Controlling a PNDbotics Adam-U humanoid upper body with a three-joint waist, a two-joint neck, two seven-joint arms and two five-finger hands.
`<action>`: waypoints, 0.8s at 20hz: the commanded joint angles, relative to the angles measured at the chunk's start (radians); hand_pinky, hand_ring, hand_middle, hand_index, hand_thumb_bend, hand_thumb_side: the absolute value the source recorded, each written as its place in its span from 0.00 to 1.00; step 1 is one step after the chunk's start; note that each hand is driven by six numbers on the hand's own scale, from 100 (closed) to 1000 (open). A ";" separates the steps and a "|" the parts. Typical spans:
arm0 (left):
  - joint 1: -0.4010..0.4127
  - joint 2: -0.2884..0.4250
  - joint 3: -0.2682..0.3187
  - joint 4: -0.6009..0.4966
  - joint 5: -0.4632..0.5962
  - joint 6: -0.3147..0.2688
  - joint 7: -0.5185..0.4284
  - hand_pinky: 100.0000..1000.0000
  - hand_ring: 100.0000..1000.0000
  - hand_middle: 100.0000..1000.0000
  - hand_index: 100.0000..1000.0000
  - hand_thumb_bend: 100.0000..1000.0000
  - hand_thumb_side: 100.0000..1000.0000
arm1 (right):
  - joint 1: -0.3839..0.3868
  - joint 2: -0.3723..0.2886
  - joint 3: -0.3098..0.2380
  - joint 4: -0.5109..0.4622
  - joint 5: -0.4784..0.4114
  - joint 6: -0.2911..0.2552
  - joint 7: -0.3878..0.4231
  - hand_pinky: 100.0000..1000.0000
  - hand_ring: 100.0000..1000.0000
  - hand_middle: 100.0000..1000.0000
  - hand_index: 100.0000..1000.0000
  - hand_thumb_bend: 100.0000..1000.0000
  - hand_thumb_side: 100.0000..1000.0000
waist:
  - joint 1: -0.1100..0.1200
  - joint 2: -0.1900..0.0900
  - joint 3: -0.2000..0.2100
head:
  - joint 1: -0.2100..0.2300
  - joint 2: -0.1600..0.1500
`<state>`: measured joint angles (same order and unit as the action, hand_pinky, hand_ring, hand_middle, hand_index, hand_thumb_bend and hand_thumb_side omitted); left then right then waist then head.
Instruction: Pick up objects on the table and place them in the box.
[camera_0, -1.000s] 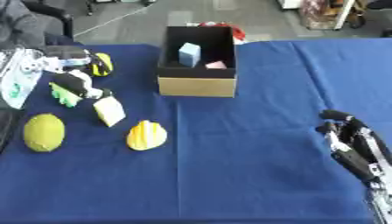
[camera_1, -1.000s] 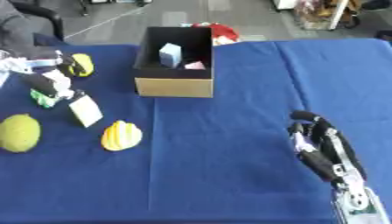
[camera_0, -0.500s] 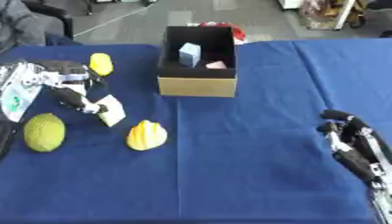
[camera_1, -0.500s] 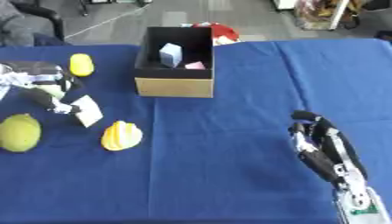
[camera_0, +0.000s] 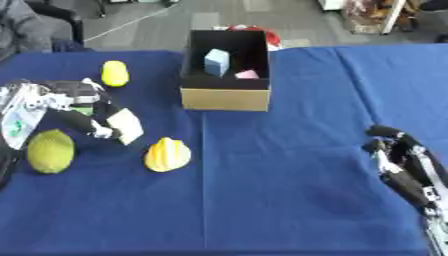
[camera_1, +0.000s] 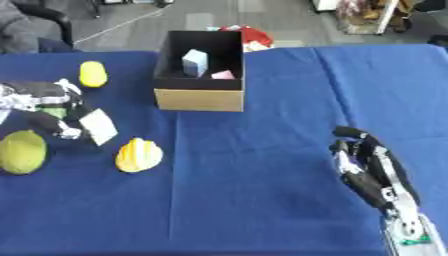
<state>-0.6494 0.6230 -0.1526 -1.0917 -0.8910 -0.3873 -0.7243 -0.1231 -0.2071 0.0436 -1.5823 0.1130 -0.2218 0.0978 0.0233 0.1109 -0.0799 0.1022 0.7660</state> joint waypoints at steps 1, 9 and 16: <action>-0.010 0.014 0.005 -0.015 -0.036 -0.014 -0.004 0.75 0.66 0.69 0.85 0.40 0.68 | -0.010 -0.016 -0.004 -0.017 0.003 -0.001 -0.002 0.73 0.63 0.71 0.78 0.00 0.31 | 0.015 -0.028 0.000 | -0.001 0.004; -0.001 -0.007 0.007 -0.025 -0.095 0.071 0.130 0.75 0.65 0.69 0.85 0.35 0.60 | -0.011 -0.015 -0.004 -0.017 0.003 -0.002 -0.002 0.73 0.63 0.72 0.78 0.00 0.31 | 0.014 -0.028 -0.002 | 0.000 0.004; 0.004 -0.003 0.025 -0.055 -0.055 0.098 0.158 0.75 0.65 0.69 0.86 0.31 0.69 | -0.012 -0.015 -0.003 -0.018 0.004 -0.002 -0.001 0.73 0.63 0.72 0.78 0.00 0.32 | 0.015 -0.028 0.000 | -0.001 0.004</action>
<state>-0.6329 0.5974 -0.1438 -1.1233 -0.9575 -0.2946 -0.5719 -0.1233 -0.2071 0.0436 -1.5823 0.1135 -0.2218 0.0978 0.0233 0.1109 -0.0809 0.1020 0.7660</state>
